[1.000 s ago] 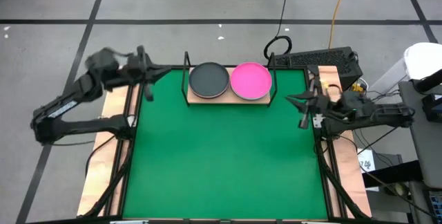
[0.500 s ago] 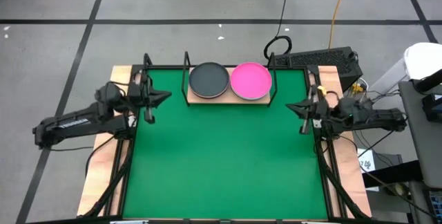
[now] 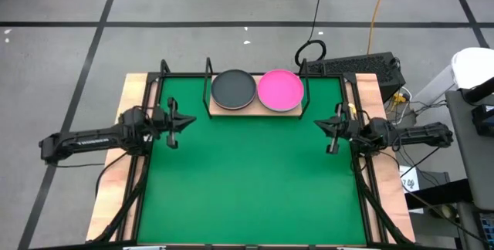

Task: Place and stack plates onto a shelf
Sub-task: Return to Home Position

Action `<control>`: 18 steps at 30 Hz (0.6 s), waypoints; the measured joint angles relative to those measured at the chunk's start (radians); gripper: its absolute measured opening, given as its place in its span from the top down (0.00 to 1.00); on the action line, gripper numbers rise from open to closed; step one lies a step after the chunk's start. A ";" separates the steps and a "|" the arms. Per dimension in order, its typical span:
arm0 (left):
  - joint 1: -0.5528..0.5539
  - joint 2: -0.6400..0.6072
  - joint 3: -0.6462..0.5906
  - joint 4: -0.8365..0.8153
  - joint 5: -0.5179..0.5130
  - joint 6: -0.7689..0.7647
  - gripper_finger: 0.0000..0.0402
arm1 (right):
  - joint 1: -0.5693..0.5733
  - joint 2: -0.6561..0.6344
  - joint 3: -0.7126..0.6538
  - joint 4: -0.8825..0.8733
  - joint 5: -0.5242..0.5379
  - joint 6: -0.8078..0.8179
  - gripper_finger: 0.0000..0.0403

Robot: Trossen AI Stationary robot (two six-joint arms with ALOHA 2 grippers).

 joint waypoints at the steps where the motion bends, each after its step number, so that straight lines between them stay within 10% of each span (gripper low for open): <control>1: -0.003 0.000 -0.031 0.039 0.000 -0.009 0.99 | 0.000 0.001 0.000 -0.016 0.000 0.013 1.00; 18: -0.030 0.001 -0.047 -0.024 0.002 -0.036 0.99 | 0.000 0.002 -0.003 -0.283 0.097 0.248 1.00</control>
